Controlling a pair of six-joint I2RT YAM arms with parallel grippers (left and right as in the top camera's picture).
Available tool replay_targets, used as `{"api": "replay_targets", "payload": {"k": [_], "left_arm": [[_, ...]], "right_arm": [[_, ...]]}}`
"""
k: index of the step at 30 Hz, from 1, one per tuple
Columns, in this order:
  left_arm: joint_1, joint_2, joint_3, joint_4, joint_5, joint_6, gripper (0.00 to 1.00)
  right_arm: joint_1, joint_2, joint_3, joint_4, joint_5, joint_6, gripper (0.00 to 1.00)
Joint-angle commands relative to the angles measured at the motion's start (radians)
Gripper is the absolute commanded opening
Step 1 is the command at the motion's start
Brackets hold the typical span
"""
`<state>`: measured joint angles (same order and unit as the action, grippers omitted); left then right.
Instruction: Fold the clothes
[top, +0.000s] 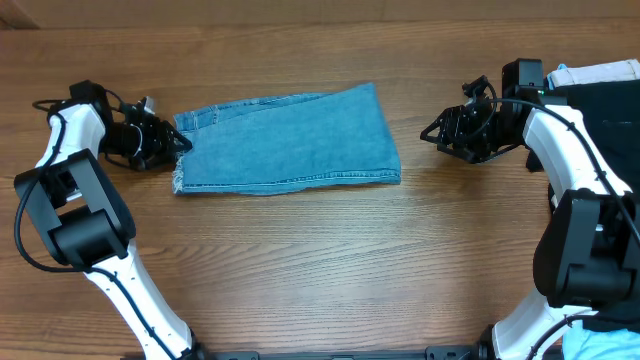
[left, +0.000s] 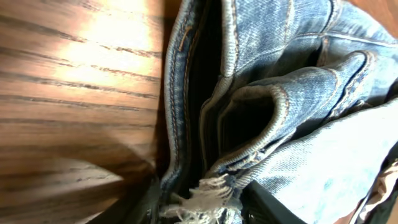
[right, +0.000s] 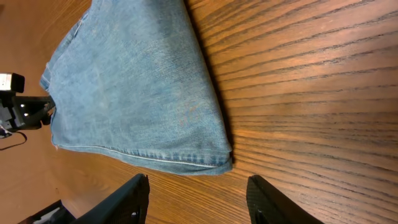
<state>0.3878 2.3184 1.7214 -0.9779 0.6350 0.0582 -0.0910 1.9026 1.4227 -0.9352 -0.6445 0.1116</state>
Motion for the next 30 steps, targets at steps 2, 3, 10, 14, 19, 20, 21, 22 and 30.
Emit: {"api": "replay_targets", "payload": {"k": [2,3,10,14,19,20,21,22,30], "left_arm": [[-0.038,0.083,-0.079,0.038,-0.057,-0.004,0.29],[-0.038,0.083,-0.079,0.042,-0.056,-0.014,0.26],[-0.024,0.082,-0.066,0.056,0.076,-0.011,0.04],[-0.011,0.082,-0.061,0.044,0.079,-0.010,0.50],[-0.008,0.082,-0.062,0.012,-0.121,-0.002,0.87],[-0.010,0.082,-0.062,0.019,-0.117,0.021,0.86],[-0.015,0.082,-0.062,0.024,-0.117,0.033,0.82],[-0.022,0.082,-0.062,0.032,-0.108,0.045,0.79],[-0.094,0.083,-0.065,0.080,-0.095,0.095,0.31]], "right_arm": [[-0.002,-0.023,-0.002,0.001,-0.013,-0.007,0.55],[-0.002,-0.023,-0.002,0.001,-0.014,-0.007,0.54],[-0.002,-0.023,-0.001,0.001,-0.038,-0.008,0.54],[-0.002,-0.023,-0.001,0.001,-0.038,-0.008,0.54],[-0.002,-0.023,-0.001,0.002,-0.038,-0.008,0.54],[-0.002,-0.023,-0.001,0.002,-0.038,-0.008,0.54],[-0.002,-0.023,-0.001,0.003,-0.038,-0.008,0.54],[-0.002,-0.023,-0.001,0.002,-0.039,-0.008,0.54],[-0.002,-0.023,0.000,0.005,-0.041,0.019,0.54]]}}
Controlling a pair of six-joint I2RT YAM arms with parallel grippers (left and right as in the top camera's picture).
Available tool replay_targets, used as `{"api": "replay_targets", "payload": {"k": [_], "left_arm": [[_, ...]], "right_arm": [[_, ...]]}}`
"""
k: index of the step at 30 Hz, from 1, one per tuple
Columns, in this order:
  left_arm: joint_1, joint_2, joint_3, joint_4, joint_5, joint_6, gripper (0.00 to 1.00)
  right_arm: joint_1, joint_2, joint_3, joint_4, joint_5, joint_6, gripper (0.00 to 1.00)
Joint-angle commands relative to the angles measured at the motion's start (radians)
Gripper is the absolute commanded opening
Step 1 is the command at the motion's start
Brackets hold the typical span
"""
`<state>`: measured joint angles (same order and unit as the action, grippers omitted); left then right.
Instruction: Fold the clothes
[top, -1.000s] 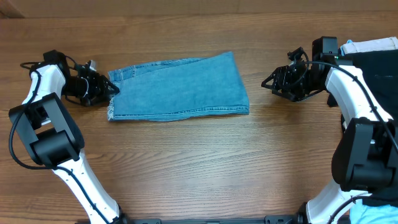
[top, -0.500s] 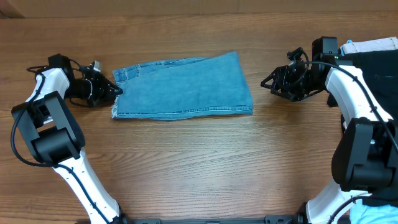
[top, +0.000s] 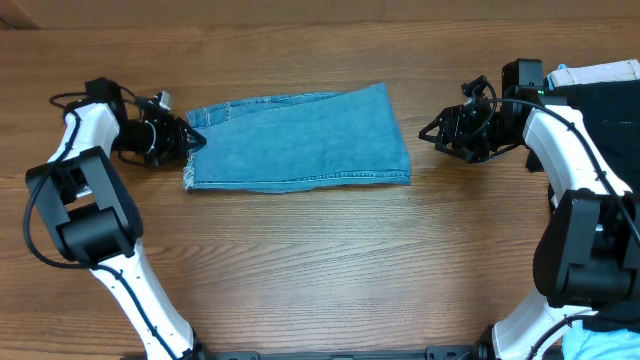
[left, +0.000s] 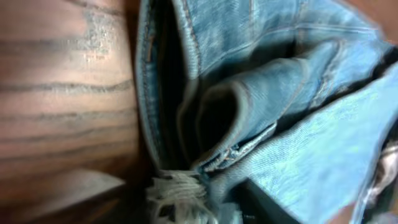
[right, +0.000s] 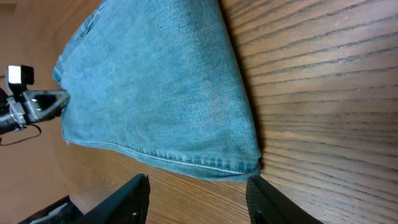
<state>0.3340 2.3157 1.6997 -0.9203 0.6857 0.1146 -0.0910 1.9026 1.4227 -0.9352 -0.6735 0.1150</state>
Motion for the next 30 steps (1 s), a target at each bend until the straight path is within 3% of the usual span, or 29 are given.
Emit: {"api": "replay_targets", "payload": {"k": [1,3,5,10,18,24,27,30], "left_arm": [[-0.044,0.085,-0.043,0.030,-0.146,0.039,0.27],[-0.050,0.085,-0.043,0.045,-0.146,0.043,0.21],[-0.054,0.085,-0.043,0.051,-0.145,0.047,0.04],[-0.036,0.080,0.004,-0.017,-0.135,0.085,0.04],[0.079,0.007,0.472,-0.498,-0.272,0.148,0.04],[0.046,0.005,0.755,-0.684,-0.336,0.151,0.04],[0.009,0.005,0.895,-0.770,-0.302,0.145,0.04],[-0.057,-0.047,0.996,-0.769,-0.308,0.089,0.04]], "right_arm": [[-0.002,-0.023,0.000,0.007,-0.018,0.015,0.54],[-0.002,-0.023,0.000,0.010,-0.029,0.016,0.54],[-0.002,-0.023,0.000,0.009,-0.029,0.015,0.54],[-0.002,-0.023,0.000,0.009,-0.029,0.015,0.54],[-0.002,-0.023,0.045,-0.017,-0.028,0.015,0.54],[-0.002,-0.023,0.050,-0.014,-0.028,0.015,0.54],[-0.002,-0.023,0.050,-0.014,-0.029,0.015,0.54],[-0.002,-0.023,0.051,-0.017,-0.029,0.015,0.54]]}}
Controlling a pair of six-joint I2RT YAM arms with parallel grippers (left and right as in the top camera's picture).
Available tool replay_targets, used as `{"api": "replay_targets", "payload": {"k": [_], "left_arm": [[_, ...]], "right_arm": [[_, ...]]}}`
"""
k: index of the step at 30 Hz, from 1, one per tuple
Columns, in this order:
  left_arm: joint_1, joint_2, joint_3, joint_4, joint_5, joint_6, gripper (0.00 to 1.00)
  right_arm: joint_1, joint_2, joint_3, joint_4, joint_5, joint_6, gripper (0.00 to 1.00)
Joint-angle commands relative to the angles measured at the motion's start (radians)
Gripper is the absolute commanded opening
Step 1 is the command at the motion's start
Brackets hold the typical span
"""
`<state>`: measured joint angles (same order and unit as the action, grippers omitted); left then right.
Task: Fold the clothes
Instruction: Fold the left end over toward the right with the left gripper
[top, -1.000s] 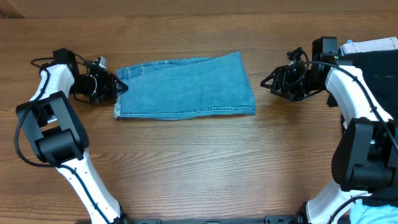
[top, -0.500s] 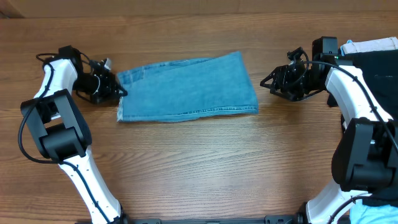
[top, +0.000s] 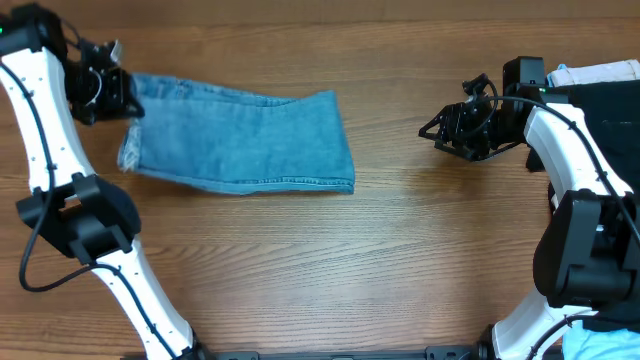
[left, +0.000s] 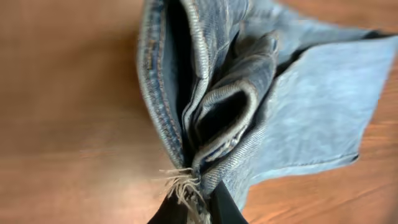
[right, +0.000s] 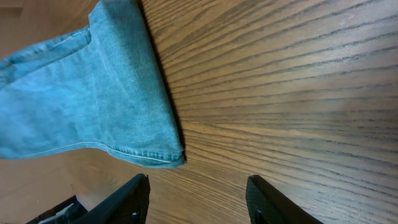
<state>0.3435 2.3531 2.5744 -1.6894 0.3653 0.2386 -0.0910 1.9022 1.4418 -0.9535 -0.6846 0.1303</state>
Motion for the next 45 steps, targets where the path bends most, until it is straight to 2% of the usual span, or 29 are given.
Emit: {"api": "replay_targets", "payload": {"k": [1,7,10,14,19,25,30,31,32,33,35,40,42,44,45], "left_arm": [[-0.089,-0.109,0.147,0.000,-0.004,-0.037,0.04],[-0.307,-0.167,0.201,0.000,-0.161,-0.107,0.04],[-0.480,-0.131,0.181,0.025,-0.309,-0.182,0.04],[-0.631,-0.050,0.180,0.090,-0.425,-0.306,0.04],[-0.721,0.042,0.180,0.122,-0.516,-0.428,0.04],[-0.765,0.161,0.180,0.163,-0.513,-0.526,0.04],[-0.788,0.226,0.179,0.214,-0.390,-0.527,0.04],[-0.792,0.236,0.179,0.229,-0.378,-0.527,0.08],[-0.796,0.239,0.179,0.244,-0.372,-0.527,0.21],[-0.797,0.241,0.179,0.253,-0.372,-0.527,0.47],[-0.791,0.225,0.184,0.273,-0.372,-0.526,0.60],[-0.705,0.138,0.277,0.237,-0.367,-0.507,0.77],[-0.649,0.100,0.291,0.193,-0.335,-0.488,0.72],[-0.596,0.093,0.290,0.130,-0.266,-0.442,0.45],[-0.580,0.099,0.285,0.106,-0.252,-0.429,0.26]], "right_arm": [[-0.002,-0.023,0.032,-0.001,-0.023,0.000,0.54],[-0.002,-0.023,0.032,0.009,-0.051,0.000,0.54],[-0.002,-0.023,0.031,0.004,-0.056,0.000,0.56],[-0.002,-0.023,0.031,-0.007,-0.059,0.000,0.56],[-0.002,-0.023,0.031,-0.011,-0.058,0.000,0.56],[-0.002,-0.023,0.031,-0.015,-0.058,-0.001,0.56],[-0.002,-0.023,0.031,-0.018,-0.058,-0.001,0.56],[-0.002,-0.023,0.031,-0.019,-0.058,-0.004,0.56],[-0.002,-0.023,0.031,-0.020,-0.058,-0.004,0.56],[-0.002,-0.023,0.031,-0.022,-0.058,-0.004,0.56],[-0.002,-0.023,0.031,-0.023,-0.058,-0.004,0.56],[-0.002,-0.023,0.031,-0.006,-0.060,-0.061,0.65],[0.001,-0.023,0.031,0.009,-0.135,-0.119,0.67],[0.012,-0.023,0.031,0.039,-0.322,-0.180,0.66],[0.022,-0.023,0.031,0.064,-0.393,-0.180,0.63]]}}
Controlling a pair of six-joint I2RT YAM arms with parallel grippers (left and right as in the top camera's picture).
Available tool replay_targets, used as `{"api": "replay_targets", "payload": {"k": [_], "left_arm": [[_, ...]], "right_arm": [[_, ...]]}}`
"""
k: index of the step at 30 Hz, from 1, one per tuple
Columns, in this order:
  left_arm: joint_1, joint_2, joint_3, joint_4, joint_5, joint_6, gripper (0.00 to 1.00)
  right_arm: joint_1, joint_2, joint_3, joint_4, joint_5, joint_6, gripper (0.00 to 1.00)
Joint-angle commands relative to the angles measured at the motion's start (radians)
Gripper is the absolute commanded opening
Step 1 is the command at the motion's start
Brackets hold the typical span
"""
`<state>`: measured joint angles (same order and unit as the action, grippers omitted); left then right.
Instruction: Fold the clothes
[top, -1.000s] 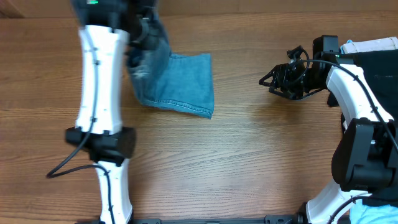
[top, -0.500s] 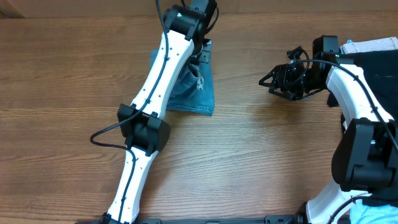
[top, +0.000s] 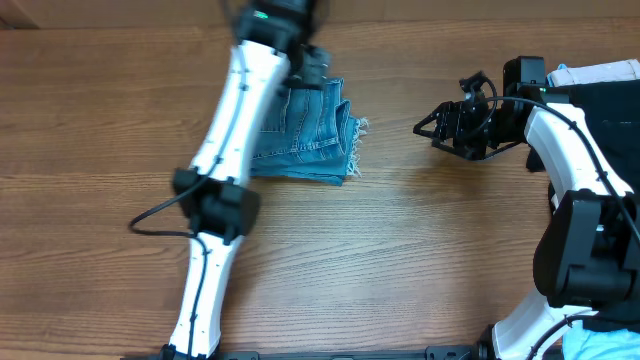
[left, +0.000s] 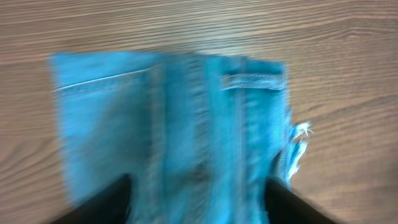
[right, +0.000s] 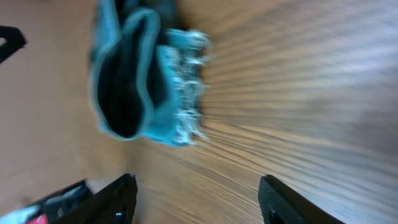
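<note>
The blue jeans lie as a compact folded bundle at the table's middle back, frayed hem on their right side. My left gripper hovers over the bundle's far edge. In the blurred left wrist view the left gripper is open, its fingers wide apart above the denim. My right gripper stands open to the right of the jeans and apart from them. The right wrist view shows the right gripper empty over bare wood, the bundle's layered end ahead.
A pile of white and black clothes sits at the table's back right corner, behind the right arm. My left arm stretches from the front edge across the table to the jeans. The wooden table fills the view.
The left gripper held the frayed hem at the far left with the jeans stretched out. Now the hem lies on the right, the jeans doubled over, and the gripper is open above them.
The jeans lay flat as a long strip, my left gripper at their frayed left end. They then sat slightly further right. Then the hem was held up at the far back left. Now the strip is folded in half and released; the right gripper stayed put.
</note>
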<state>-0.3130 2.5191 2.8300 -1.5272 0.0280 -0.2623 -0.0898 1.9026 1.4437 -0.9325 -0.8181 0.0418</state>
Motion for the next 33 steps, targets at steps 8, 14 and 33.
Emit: {"api": "replay_targets", "payload": {"k": [8,14,33], "left_arm": [[0.137,-0.005,-0.207,-0.055,0.150,0.230,0.24],[0.139,-0.005,-0.499,0.101,0.202,0.263,0.19],[0.323,-0.019,-0.344,0.040,0.590,0.304,0.68]], "right_arm": [[0.318,-0.012,0.015,0.323,-0.094,0.018,0.61],[0.512,0.075,0.015,0.496,0.323,0.236,0.25],[0.371,0.046,0.018,0.409,0.058,0.158,0.58]]}}
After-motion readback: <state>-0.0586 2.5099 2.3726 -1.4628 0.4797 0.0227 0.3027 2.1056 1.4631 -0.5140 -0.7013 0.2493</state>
